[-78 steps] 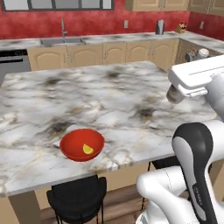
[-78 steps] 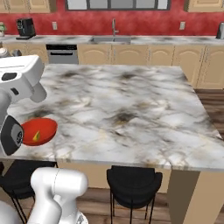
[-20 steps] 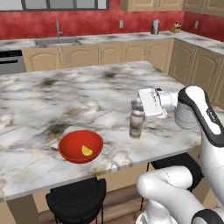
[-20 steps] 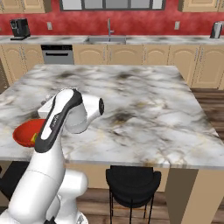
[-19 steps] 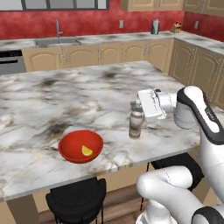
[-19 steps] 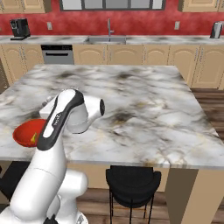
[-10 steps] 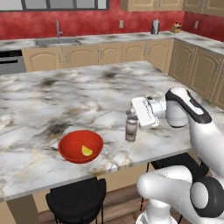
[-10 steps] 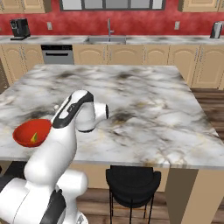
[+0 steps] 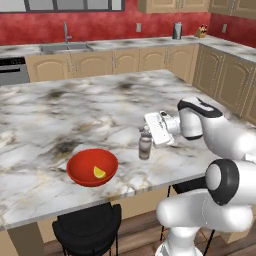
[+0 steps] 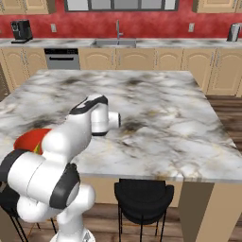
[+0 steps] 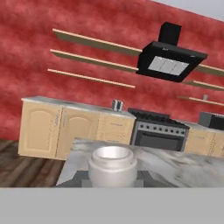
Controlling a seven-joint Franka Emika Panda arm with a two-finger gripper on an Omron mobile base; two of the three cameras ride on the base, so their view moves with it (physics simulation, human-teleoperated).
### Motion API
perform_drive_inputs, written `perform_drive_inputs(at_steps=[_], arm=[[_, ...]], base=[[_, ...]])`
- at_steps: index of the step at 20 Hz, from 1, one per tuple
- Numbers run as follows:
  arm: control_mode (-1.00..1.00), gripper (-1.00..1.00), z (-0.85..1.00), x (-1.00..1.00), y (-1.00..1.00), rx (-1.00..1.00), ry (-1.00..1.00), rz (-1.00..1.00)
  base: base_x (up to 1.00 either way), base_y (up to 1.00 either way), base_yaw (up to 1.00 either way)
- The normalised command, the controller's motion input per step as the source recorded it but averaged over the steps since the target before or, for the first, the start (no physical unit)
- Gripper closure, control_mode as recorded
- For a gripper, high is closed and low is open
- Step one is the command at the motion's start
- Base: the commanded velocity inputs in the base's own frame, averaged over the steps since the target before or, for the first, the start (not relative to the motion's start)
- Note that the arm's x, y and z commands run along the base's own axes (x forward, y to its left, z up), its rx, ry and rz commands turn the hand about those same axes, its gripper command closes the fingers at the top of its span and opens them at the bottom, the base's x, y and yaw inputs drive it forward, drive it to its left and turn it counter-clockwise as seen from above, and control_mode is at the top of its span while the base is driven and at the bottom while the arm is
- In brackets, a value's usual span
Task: There is a bowl on the dining counter. Grab a lemon wedge from the fridge and place it in the bowl. Then get the liquor bottle and glass cup from the cabinet and place them next to the bowl.
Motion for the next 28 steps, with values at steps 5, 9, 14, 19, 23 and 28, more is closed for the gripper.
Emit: perform_drive_inputs(at_steps=[5,9,14,19,23,28], arm=[[-1.0,1.0,-0.3,0.4,0.06,0.03,0.0,0.0],[-1.0,1.0,-0.36,0.19,0.19,0.04,0.0,0.01],[-1.0,1.0,-0.29,0.12,0.28,0.01,0.0,0.0],[-1.0,1.0,-0.08,0.22,0.23,0.0,0.08,0.0],[-1.0,1.0,-0.07,0.21,0.1,0.0,0.13,0.0],[-1.0,1.0,-0.18,0.12,0.08,0.0,0.05,0.0]], base=[[0.0,0.0,0.0],[0.0,0.0,0.0],[0.0,0.0,0.0],[0.0,0.0,0.0],[0.0,0.0,0.0],[0.0,0.0,0.0]])
